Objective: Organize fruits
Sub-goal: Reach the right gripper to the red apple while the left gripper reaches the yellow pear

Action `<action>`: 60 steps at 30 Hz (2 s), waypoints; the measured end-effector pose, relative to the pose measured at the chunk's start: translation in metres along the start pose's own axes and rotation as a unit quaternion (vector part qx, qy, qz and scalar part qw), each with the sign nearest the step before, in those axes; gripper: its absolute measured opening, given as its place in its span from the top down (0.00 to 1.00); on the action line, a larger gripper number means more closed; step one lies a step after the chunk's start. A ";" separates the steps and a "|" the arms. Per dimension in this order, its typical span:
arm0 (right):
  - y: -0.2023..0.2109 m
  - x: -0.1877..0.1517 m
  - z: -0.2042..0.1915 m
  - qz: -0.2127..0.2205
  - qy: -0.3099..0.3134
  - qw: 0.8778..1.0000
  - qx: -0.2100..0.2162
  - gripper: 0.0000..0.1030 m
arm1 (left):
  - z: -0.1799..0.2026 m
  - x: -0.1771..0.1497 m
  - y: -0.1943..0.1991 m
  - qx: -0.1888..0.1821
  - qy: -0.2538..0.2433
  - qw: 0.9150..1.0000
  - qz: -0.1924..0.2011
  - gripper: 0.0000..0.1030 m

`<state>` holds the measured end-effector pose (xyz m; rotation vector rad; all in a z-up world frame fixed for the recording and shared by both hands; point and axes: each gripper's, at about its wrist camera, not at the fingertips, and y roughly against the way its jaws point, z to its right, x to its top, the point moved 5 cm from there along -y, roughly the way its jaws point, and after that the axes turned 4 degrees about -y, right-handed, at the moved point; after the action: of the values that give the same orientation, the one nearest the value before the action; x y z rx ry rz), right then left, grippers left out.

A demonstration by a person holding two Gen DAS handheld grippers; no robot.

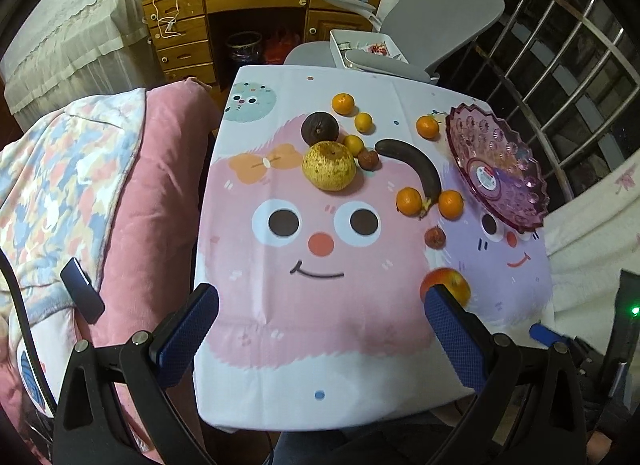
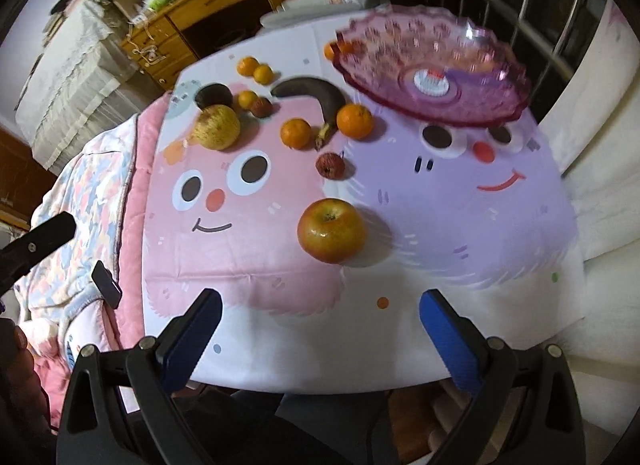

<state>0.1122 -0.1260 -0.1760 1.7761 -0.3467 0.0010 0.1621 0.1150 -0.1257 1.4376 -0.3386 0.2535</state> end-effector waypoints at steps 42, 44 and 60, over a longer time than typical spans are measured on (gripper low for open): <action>-0.161 0.028 -0.013 -0.216 0.028 0.976 -0.024 0.35 | -0.003 0.123 -0.257 0.005 0.043 0.994 -0.096 0.28; -0.161 0.029 -0.012 -0.215 0.030 0.976 -0.024 0.35 | -0.004 0.121 -0.255 0.002 0.045 0.994 -0.097 0.28; -0.142 -0.010 -0.036 -0.166 0.027 0.986 0.000 0.37 | -0.004 0.044 -0.186 -0.027 0.033 0.995 -0.093 0.29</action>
<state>0.1426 -0.0618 -0.3044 1.8116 -0.0089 -0.1879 0.2724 0.0954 -0.2811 1.3947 -0.1540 0.1392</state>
